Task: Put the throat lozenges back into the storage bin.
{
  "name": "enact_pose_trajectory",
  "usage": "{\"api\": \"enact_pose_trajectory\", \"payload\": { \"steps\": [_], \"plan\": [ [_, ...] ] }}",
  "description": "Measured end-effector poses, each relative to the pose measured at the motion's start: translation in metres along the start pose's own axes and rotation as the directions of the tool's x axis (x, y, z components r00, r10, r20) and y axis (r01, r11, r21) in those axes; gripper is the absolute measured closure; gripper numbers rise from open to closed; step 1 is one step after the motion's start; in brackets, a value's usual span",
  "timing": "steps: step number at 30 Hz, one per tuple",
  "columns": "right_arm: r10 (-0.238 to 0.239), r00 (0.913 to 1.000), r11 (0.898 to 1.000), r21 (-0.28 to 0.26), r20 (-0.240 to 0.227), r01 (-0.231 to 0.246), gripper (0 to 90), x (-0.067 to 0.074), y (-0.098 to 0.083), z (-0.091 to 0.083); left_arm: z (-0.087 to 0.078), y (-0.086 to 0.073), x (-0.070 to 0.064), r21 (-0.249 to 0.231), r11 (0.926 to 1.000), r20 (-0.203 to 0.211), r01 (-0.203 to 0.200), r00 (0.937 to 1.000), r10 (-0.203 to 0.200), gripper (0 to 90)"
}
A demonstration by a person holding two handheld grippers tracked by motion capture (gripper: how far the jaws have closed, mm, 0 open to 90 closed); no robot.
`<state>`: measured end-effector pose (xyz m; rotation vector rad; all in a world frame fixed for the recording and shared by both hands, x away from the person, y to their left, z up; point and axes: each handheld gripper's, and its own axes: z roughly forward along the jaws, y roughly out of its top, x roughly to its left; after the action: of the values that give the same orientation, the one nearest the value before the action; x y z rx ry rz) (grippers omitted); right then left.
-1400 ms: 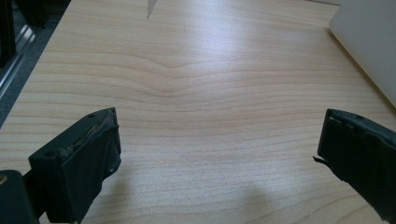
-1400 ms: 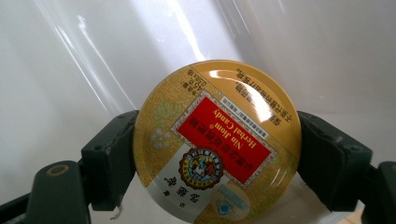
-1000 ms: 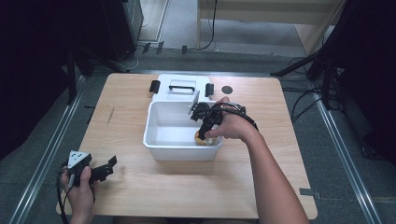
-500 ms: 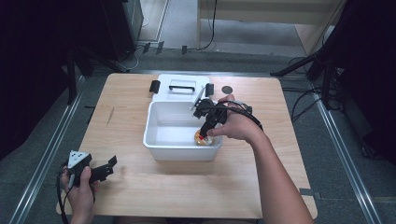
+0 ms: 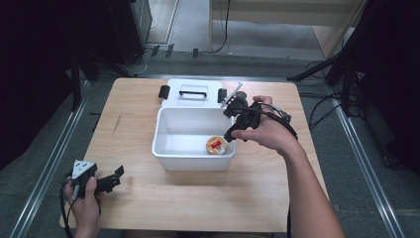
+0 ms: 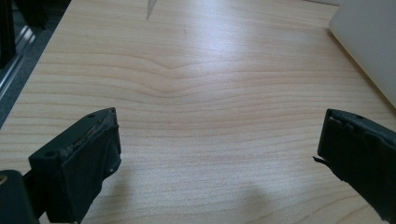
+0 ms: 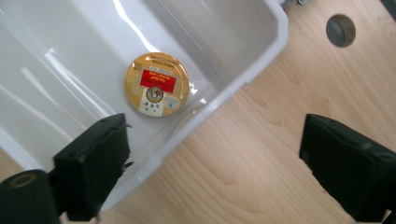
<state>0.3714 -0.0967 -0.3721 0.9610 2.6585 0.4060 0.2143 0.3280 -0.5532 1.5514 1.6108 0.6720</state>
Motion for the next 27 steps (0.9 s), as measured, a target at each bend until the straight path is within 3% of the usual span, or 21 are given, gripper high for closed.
{"api": "enact_pose_trajectory", "payload": {
  "steps": [4,14,21,27],
  "plan": [
    [0.054,0.9985,0.998,-0.012,-0.009,-0.054,0.0,-0.012,-0.013,-0.003,0.000,0.000,0.000,0.002,1.0000,0.000,-0.001,1.0000,0.001,0.0],
    [0.156,0.9875,0.987,-0.045,0.019,-0.155,0.0,-0.035,-0.052,0.000,0.000,0.000,0.000,0.001,1.0000,0.000,-0.001,1.0000,0.001,0.0],
    [0.239,0.9707,0.969,-0.070,0.028,-0.236,0.0,-0.047,-0.084,0.008,0.000,0.000,0.000,0.001,1.0000,-0.001,0.000,1.0000,0.000,0.0],
    [0.312,0.9492,0.946,-0.107,0.044,-0.306,0.0,-0.057,-0.114,0.017,0.000,0.000,0.000,-0.001,1.0000,-0.001,0.003,1.0000,-0.003,0.0]
  ]
}}
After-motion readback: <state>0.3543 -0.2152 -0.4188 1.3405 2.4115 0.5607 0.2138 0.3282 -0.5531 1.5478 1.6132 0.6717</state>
